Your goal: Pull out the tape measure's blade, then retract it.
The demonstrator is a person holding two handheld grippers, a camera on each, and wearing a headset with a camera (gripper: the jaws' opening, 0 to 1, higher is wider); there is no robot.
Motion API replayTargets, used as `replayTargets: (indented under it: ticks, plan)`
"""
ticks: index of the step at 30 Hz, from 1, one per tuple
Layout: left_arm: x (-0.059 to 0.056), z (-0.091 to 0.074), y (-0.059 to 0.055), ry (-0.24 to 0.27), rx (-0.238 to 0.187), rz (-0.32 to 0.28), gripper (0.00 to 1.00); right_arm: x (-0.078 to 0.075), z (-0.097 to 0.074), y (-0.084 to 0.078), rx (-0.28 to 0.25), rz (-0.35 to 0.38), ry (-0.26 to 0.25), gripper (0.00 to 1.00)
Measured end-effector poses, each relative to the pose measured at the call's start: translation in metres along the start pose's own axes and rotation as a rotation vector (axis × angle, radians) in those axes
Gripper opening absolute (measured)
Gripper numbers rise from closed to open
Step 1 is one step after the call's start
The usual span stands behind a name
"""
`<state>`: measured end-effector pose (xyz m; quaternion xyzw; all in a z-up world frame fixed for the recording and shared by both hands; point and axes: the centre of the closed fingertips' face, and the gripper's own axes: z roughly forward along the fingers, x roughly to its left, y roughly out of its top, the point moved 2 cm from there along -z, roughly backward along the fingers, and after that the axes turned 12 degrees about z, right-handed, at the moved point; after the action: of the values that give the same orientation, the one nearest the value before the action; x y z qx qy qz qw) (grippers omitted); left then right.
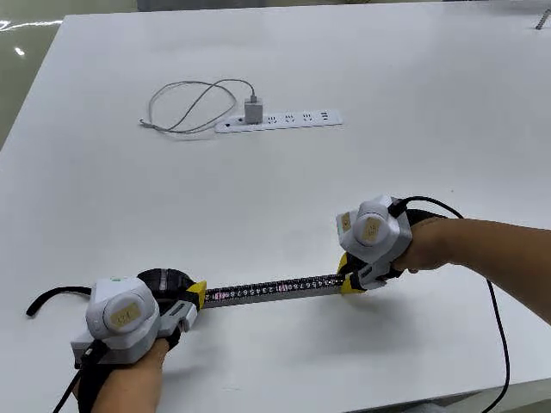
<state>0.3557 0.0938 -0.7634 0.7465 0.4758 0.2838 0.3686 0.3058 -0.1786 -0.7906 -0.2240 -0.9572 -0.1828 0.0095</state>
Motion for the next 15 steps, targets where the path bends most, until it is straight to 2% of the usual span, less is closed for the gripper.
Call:
replayTargets:
  ticks: [8,15]
  plan:
    - [-0.0005,-0.0008,-0.0012,-0.012,0.009,0.033,0.62,0.0,0.0001,0.0004,-0.004,-0.006,0.003,0.09]
    - [0.0003,-0.0008,-0.0018,-0.015,0.006,0.036,0.61,0.0,0.0002,0.0009,-0.023,0.002,0.011,0.09]
